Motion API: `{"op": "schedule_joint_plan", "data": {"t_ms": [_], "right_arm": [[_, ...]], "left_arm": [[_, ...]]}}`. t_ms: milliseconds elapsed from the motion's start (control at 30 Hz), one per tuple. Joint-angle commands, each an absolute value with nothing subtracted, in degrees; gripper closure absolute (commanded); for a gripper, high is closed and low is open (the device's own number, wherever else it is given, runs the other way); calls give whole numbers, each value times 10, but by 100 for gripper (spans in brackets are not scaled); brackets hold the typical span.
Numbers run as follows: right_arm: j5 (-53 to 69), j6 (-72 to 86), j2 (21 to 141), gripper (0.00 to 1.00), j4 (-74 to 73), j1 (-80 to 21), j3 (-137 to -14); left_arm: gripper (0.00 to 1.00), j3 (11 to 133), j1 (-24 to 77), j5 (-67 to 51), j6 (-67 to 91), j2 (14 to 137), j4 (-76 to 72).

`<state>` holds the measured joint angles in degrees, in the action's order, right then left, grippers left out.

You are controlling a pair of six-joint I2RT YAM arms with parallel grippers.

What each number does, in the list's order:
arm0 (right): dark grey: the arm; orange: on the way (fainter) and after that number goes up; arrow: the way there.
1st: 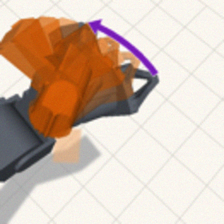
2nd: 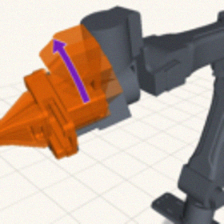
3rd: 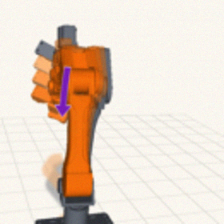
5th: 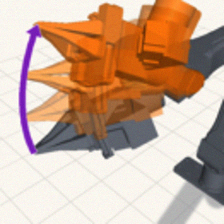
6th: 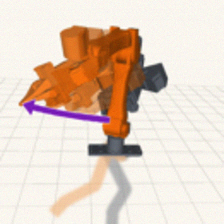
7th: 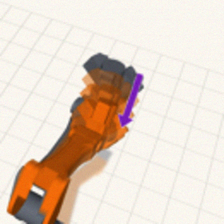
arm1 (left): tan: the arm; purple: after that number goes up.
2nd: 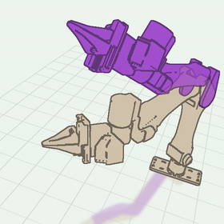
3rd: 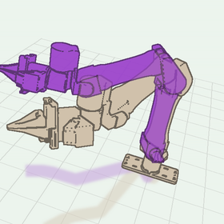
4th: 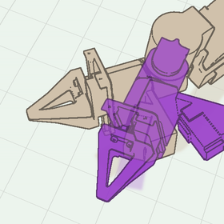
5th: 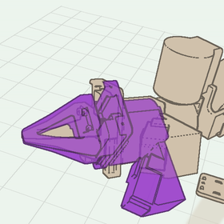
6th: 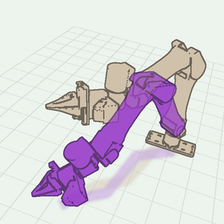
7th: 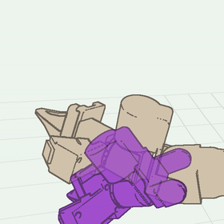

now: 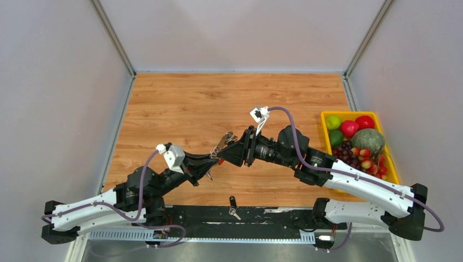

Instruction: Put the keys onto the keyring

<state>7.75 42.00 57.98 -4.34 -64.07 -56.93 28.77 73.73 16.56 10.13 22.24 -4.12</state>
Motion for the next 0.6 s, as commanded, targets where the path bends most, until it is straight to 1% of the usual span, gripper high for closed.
{"op": "schedule_joint_plan", "data": {"t_ms": [0,267,367,567], "right_arm": [[72,434,587,64,-7,-642,-574],[59,434,592,68,-5,-642,-572],[49,433,589,73,-5,-643,-570],[41,427,588,74,-5,-643,-573]], "left_arm": [[100,289,736,158,109,218,-91],[100,291,736,157,109,219,-93],[100,291,735,155,110,219,-93],[100,290,735,151,110,222,-91]]}}
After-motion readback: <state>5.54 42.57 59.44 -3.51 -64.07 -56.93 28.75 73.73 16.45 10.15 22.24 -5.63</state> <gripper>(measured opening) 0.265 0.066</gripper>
